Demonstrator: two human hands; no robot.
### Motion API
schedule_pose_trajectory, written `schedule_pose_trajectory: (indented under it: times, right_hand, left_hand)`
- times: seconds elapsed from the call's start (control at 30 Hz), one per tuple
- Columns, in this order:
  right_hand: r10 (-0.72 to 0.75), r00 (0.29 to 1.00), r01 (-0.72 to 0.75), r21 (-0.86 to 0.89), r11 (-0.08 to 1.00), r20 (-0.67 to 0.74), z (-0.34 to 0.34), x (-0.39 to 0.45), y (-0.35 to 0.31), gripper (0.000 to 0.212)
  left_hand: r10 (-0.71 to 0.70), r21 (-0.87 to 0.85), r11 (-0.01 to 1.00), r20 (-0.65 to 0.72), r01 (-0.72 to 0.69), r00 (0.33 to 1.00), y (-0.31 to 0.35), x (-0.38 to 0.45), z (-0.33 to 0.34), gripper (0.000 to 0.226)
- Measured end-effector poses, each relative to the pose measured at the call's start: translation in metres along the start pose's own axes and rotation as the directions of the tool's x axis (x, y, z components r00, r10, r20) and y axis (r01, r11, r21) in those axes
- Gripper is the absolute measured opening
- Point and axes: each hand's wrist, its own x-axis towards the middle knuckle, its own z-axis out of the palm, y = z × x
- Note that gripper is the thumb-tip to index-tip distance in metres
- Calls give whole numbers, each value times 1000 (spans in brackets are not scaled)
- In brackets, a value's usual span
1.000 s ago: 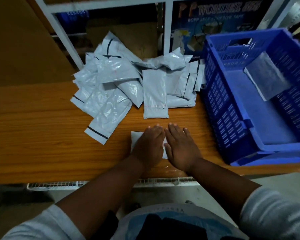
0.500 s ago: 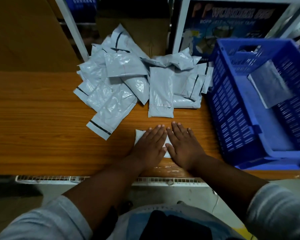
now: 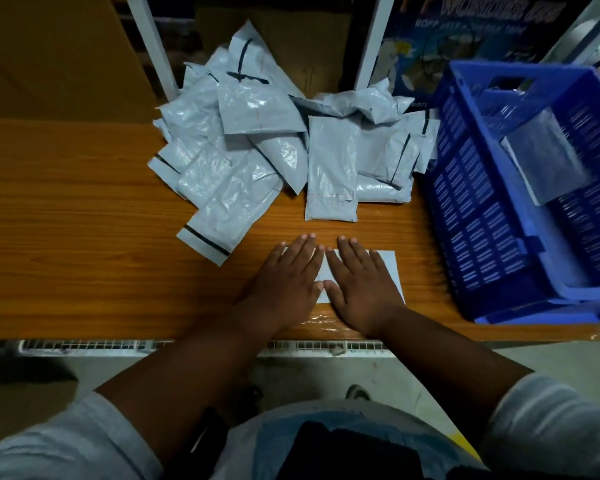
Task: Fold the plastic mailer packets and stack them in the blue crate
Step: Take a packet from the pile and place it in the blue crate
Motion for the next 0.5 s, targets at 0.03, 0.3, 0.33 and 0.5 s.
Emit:
schedule_pose_trajectory:
  times: [0.03, 0.3, 0.33, 0.5]
  right_hand:
    - [-2, 1000, 2, 1, 1000, 9, -1, 0, -1, 70]
    - [41, 997, -39, 24, 999, -59, -21, -2, -17, 73]
    - [18, 997, -18, 3, 1000, -81, -22, -4, -23, 72]
    - [19, 1000, -20, -104, 994, -16, 4, -23, -36, 70]
  left_hand:
    - [4, -8, 1000, -17, -5, 1000, -1, 0, 0, 77]
    - [-94, -181, 982, -200, 58, 975, -14, -31, -2, 65]
    - [-62, -150, 988, -167, 37, 984, -17, -38, 2, 69]
    - [-14, -7, 1000, -38, 14, 999, -17, -48, 10, 76]
